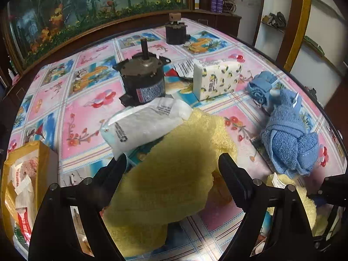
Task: Organize soft objects
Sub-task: 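Grasp a yellow towel with the left tool while the right grasps another yellow towel, then carry both yellow towels over the tray and open both tools to drop them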
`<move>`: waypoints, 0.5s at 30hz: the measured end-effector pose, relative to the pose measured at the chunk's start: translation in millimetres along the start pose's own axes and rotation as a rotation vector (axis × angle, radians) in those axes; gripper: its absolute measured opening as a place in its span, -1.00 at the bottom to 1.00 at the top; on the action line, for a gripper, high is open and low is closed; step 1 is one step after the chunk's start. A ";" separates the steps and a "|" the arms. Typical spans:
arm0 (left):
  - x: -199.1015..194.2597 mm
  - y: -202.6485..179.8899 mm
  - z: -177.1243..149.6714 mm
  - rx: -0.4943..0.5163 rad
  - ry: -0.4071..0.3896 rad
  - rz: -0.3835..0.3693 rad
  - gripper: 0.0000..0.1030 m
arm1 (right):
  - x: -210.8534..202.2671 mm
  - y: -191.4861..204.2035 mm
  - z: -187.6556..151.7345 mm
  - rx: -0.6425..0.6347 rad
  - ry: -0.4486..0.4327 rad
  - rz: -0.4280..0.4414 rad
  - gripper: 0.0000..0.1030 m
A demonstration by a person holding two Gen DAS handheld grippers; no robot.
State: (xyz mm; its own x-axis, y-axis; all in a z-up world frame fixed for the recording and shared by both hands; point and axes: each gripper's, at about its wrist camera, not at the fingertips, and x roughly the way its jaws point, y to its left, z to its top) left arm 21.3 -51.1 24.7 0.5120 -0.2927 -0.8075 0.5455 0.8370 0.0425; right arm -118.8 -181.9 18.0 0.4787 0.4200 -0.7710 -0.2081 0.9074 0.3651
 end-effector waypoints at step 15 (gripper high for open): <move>-93.8 36.0 -41.7 -0.277 -0.130 -0.164 -0.05 | -24.3 20.8 -2.9 -0.051 -0.082 0.000 -0.26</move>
State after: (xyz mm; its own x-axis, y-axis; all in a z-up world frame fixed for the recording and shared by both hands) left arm -34.7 25.7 77.4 0.5222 -0.4751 -0.7082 0.4354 0.8626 -0.2576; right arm -137.2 -173.2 42.8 0.5462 0.4197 -0.7249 -0.2504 0.9077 0.3368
